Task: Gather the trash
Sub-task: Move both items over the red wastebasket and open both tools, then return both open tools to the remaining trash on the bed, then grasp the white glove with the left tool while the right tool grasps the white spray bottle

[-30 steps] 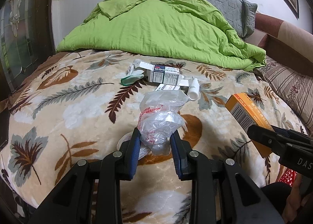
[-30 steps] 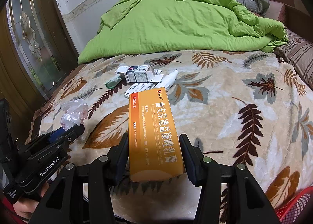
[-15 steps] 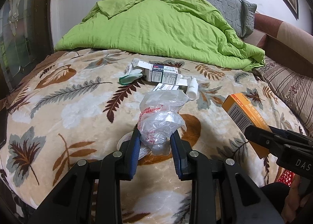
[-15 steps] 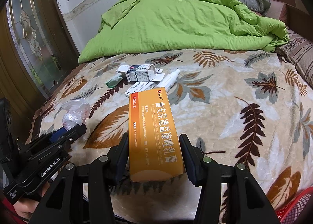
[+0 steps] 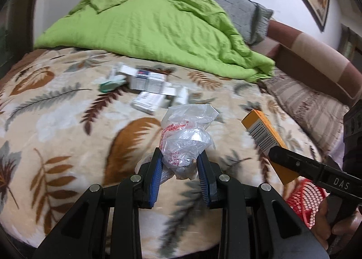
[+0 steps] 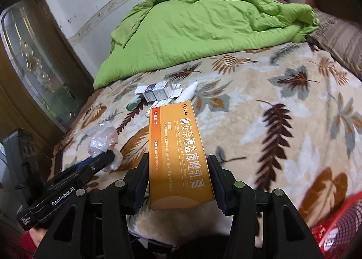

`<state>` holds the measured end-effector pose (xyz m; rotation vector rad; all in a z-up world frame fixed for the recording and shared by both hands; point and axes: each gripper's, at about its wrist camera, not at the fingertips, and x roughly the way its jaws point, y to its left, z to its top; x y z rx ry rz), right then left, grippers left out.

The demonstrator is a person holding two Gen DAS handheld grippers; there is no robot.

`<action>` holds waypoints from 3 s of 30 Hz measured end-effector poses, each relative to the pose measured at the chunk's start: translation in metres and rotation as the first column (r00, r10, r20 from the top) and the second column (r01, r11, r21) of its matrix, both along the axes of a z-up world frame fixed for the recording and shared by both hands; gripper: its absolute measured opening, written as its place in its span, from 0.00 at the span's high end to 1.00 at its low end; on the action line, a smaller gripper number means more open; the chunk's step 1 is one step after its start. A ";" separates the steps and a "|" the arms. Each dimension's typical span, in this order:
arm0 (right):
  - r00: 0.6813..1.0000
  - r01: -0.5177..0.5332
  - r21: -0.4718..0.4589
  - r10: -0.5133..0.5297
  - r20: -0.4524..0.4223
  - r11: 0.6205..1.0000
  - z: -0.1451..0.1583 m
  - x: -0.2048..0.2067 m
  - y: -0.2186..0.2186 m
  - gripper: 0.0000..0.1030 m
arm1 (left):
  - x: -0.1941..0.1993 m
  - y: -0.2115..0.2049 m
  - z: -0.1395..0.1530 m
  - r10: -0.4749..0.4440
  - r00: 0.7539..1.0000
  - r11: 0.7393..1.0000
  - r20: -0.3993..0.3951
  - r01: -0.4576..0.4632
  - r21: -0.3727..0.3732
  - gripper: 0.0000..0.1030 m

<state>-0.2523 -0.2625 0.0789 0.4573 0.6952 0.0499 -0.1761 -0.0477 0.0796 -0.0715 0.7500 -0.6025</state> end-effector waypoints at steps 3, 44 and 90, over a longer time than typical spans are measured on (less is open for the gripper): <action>1.000 0.029 0.032 -0.030 0.008 0.999 0.006 -0.023 -0.016 0.47 | -0.010 -0.015 0.008 -0.064 0.998 0.998 -0.009 0.064 -0.018 0.72; 0.896 0.439 0.063 -0.431 -0.104 0.896 -0.006 -0.192 -0.145 0.38 | -0.103 -0.186 0.034 -0.548 0.827 0.836 -0.124 0.545 -0.060 0.47; 0.960 0.105 0.103 -0.074 -0.271 0.989 -0.078 0.261 -0.021 0.69 | 0.233 0.046 -0.018 0.160 0.958 0.987 -0.239 -0.148 0.068 0.38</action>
